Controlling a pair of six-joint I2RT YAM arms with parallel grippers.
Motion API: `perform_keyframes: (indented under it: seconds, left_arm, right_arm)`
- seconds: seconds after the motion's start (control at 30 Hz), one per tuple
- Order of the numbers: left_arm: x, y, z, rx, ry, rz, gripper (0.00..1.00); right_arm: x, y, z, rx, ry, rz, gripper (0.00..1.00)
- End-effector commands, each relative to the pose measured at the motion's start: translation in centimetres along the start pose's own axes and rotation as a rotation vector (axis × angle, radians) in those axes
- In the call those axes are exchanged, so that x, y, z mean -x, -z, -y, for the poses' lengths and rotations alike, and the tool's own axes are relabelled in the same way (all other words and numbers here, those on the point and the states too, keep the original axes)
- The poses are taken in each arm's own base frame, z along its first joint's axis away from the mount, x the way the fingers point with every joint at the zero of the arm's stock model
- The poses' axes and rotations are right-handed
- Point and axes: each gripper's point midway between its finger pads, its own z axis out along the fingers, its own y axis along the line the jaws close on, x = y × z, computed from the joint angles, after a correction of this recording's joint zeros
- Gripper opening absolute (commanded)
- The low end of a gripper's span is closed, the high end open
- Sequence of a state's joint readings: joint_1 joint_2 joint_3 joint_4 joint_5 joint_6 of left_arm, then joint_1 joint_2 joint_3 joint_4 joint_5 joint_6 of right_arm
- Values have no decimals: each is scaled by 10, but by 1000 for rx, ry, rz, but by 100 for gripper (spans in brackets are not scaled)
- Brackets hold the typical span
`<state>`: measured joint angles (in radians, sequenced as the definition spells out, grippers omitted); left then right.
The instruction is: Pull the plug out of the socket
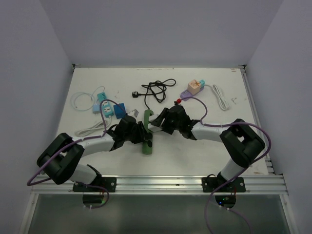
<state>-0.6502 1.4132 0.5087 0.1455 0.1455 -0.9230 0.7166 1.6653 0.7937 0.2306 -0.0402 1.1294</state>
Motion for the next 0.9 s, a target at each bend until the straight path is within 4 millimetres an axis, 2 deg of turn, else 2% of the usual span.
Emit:
perform_keyframes:
  seconds: [0.0,0.03,0.1,0.13,0.23,0.4,0.57,0.67,0.8,0.83,0.87]
  left_arm:
    - [-8,2,5,-32,-27,-28,28]
    - [-7,2,7,-39,-25,-29,38]
    - [-6,1,9,-45,-20,-28,48]
    - [-4,0,11,-48,-18,-24,57]
    - [-2,-2,14,-48,-20,-27,70]
    - [0,-9,13,-26,-15,-35,72]
    - [7,-18,2,60,-40,-37,65]
    - [9,-21,-1,87,-48,-34,55]
    - [6,-20,-5,96,-43,-42,31]
    - [6,-20,-8,106,-40,-35,21]
    - [5,-20,-10,113,-39,-36,15]
  right_arm:
    - [2,-1,5,2,-19,17,18]
    - [1,0,5,3,-22,15,15]
    - [-2,0,6,11,-33,3,7]
    - [-3,0,6,13,-33,1,5]
    - [-3,2,5,18,-34,1,0]
    - [0,5,1,25,-34,8,0]
    - [1,7,-1,27,-26,10,0]
    - [0,9,-2,28,-22,9,0]
    - [3,10,-3,28,-14,16,0]
    - [2,11,-3,30,-11,12,0]
    - [2,11,-4,32,-12,11,0]
